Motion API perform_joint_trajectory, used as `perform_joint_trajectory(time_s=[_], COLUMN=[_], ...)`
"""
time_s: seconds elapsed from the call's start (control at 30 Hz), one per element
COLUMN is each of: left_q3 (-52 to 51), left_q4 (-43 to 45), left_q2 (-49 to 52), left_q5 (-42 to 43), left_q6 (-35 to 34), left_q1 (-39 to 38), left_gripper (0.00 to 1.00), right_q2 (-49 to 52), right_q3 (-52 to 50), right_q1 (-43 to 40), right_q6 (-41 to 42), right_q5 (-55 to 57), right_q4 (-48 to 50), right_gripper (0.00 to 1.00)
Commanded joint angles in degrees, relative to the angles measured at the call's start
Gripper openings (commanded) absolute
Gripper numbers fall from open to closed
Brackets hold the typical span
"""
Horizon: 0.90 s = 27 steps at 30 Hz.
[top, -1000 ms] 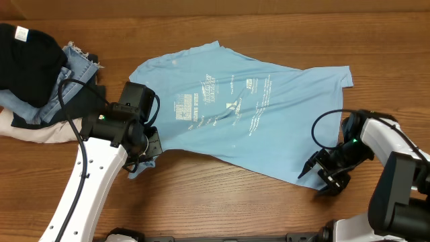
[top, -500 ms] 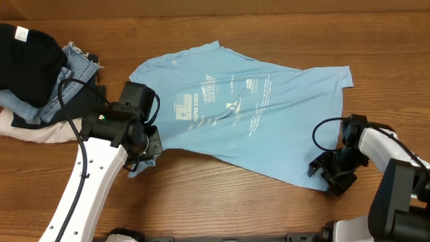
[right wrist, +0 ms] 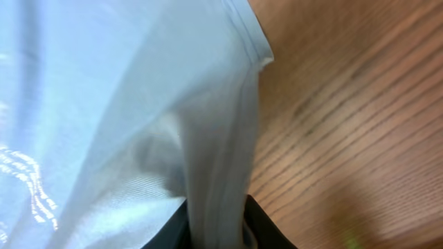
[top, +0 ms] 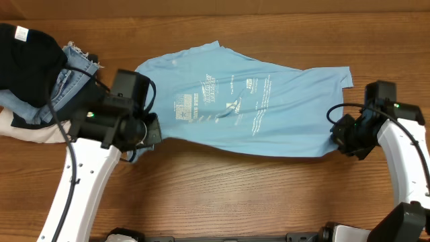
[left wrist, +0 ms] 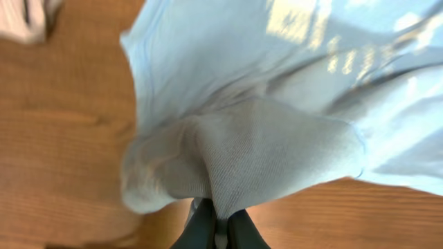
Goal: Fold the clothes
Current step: 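Lift the shirt with both grippers, flip it over, and lay it flat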
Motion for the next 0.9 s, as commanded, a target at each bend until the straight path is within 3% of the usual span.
perform_joint_trajectory(time_s=[0.0,0.1,0.3,0.4,0.5,0.57,0.6,0.63,0.67,0.7,0.77,0.87], left_q3=[8.46,12.33,12.61,12.61,12.61,12.61,12.61,12.61,12.61,12.61,12.61,12.61], left_q4=[-0.96,-2.25,-2.86,-2.86,-2.97,-3.02,-2.93,-2.80,-2.84,-2.84,-3.21,-3.23], left_q2=[-0.55,-0.57,-0.55,-0.55,-0.55,-0.55,-0.55,-0.55,-0.55,-0.55,-0.55,-0.55], left_q5=[-2.36,-4.35,-4.87,-4.87,-4.87,-4.90,-4.94,-4.92,-4.90,-4.90,-4.87,-4.87], left_q6=[2.89,3.28,3.54,3.54,3.56,3.54,3.56,3.85,3.98,3.98,3.96,3.96], left_q1=[0.35,0.37,0.37,0.37,0.37,0.37,0.37,0.37,0.37,0.37,0.35,0.37], left_gripper=[0.05,0.05,0.05,0.05,0.05,0.05,0.05,0.05,0.05,0.05,0.05,0.04], right_q2=[-0.63,-0.55,1.16,1.20,1.18,1.18,1.18,1.18,1.18,1.18,1.18,1.18], right_q3=[2.71,2.62,2.60,2.60,2.60,2.62,2.64,2.67,2.67,2.67,2.64,2.64], right_q1=[-0.13,-0.13,-0.13,-0.13,-0.13,-0.13,-0.13,-0.13,-0.13,-0.13,-0.13,-0.13], right_q6=[-1.86,-1.86,-1.46,-1.22,-3.98,-5.31,-5.29,-5.42,-5.51,-5.49,-5.51,-5.35], right_q5=[0.55,0.74,0.72,0.68,-6.01,-9.97,-11.08,-11.21,-10.60,-9.73,-8.46,-8.33], right_q4=[-0.72,-0.07,1.88,2.43,-1.60,-3.17,-3.72,-4.15,-3.89,-3.65,-3.63,-3.74], right_gripper=[0.22,0.14,0.14,0.19,0.09,0.15,0.24,0.23,0.09,0.05,0.08,0.04])
